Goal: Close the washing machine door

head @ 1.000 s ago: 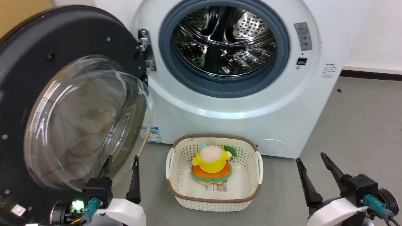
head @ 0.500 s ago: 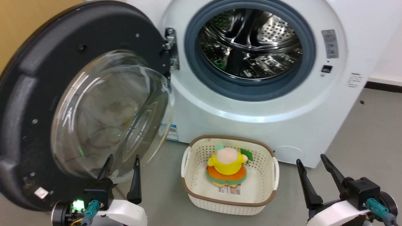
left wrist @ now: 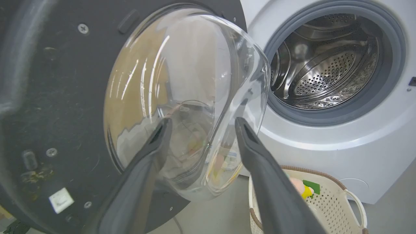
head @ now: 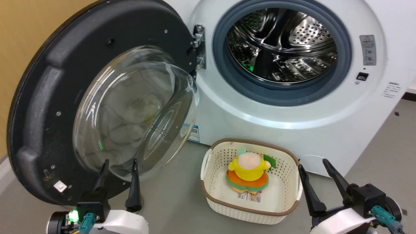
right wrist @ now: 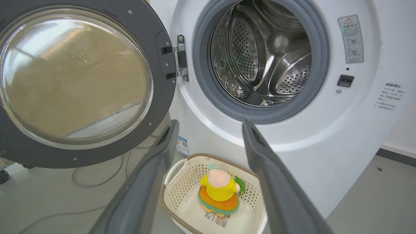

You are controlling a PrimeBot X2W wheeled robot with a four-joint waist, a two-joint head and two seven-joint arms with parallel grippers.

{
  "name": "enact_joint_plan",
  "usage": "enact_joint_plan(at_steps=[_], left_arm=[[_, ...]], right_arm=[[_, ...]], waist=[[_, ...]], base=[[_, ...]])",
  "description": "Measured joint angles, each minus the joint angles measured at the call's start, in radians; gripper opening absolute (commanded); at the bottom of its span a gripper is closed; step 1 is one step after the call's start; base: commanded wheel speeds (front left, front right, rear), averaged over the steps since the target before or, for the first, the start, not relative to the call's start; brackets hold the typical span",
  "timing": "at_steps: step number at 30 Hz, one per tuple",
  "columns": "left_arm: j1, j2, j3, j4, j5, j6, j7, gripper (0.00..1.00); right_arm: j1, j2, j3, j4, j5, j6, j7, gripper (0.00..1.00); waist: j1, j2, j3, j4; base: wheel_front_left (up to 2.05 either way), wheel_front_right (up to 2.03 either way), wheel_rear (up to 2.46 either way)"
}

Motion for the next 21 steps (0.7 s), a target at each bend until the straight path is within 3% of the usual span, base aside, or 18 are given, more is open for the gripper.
enact_joint_plan(at_steps=[21], left_arm=[[0.039, 0.000, -0.004, -0.061, -0.022, 0.053, -0.041, 1.00]], right_arm=[[-0.043, -0.027, 0.066, 0.037, 0.057, 0.000, -0.040, 1.00]], waist=[[0.0000, 0.0000, 0.012, 0.094]], base=[[-0.03, -0.03, -0.03]])
